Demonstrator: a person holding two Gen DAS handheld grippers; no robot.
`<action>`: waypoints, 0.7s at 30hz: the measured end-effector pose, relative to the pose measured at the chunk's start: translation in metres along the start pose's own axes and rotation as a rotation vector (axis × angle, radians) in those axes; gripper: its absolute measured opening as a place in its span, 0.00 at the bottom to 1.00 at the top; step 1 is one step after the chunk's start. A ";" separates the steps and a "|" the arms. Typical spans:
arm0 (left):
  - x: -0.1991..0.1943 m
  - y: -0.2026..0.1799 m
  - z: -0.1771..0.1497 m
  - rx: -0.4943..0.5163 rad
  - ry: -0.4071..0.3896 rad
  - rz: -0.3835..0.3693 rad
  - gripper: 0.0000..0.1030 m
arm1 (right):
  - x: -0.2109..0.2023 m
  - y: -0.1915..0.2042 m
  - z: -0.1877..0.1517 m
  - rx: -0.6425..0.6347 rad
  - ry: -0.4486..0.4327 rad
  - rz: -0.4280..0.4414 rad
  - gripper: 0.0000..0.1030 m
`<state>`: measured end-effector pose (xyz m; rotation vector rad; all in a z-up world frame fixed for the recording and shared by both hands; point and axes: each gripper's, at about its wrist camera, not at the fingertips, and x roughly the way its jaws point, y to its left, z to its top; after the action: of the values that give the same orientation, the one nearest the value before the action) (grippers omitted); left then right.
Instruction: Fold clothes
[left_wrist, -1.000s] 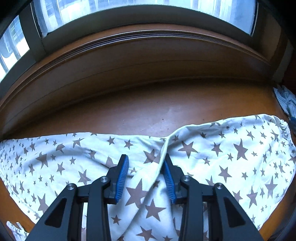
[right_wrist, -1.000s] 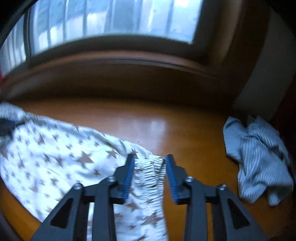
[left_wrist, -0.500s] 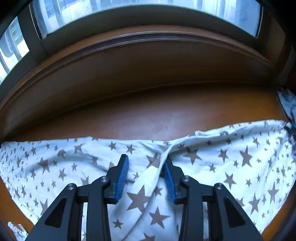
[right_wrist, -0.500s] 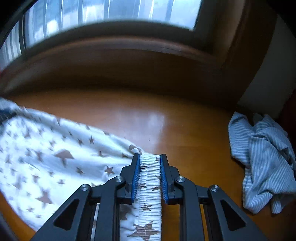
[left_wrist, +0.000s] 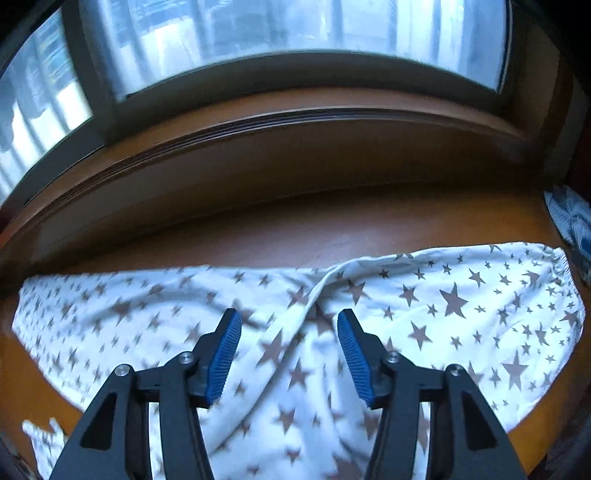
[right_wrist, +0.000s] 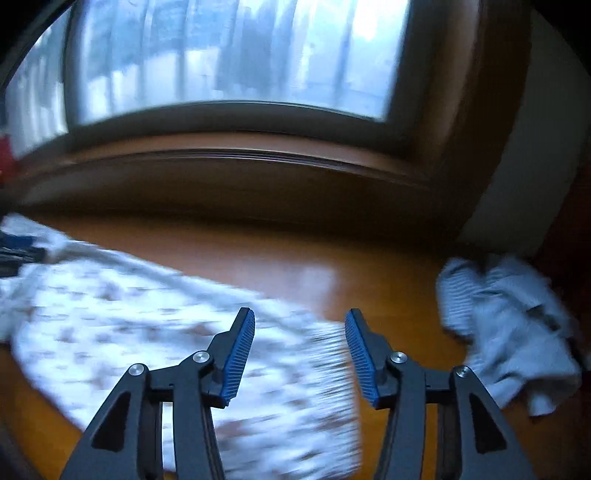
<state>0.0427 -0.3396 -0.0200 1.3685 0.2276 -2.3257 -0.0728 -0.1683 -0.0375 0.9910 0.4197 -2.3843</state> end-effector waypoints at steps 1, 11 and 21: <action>-0.003 0.005 -0.006 -0.017 -0.001 0.011 0.53 | 0.007 0.003 -0.004 -0.010 0.009 0.036 0.49; -0.036 0.061 -0.060 -0.167 -0.006 0.102 0.53 | 0.039 0.077 -0.042 -0.137 0.060 0.229 0.49; -0.053 0.146 -0.089 -0.165 -0.004 0.088 0.53 | 0.032 0.122 -0.030 0.017 0.068 0.191 0.49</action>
<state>0.2003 -0.4238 -0.0082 1.2673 0.3427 -2.1856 -0.0054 -0.2650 -0.0918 1.0727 0.3147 -2.1921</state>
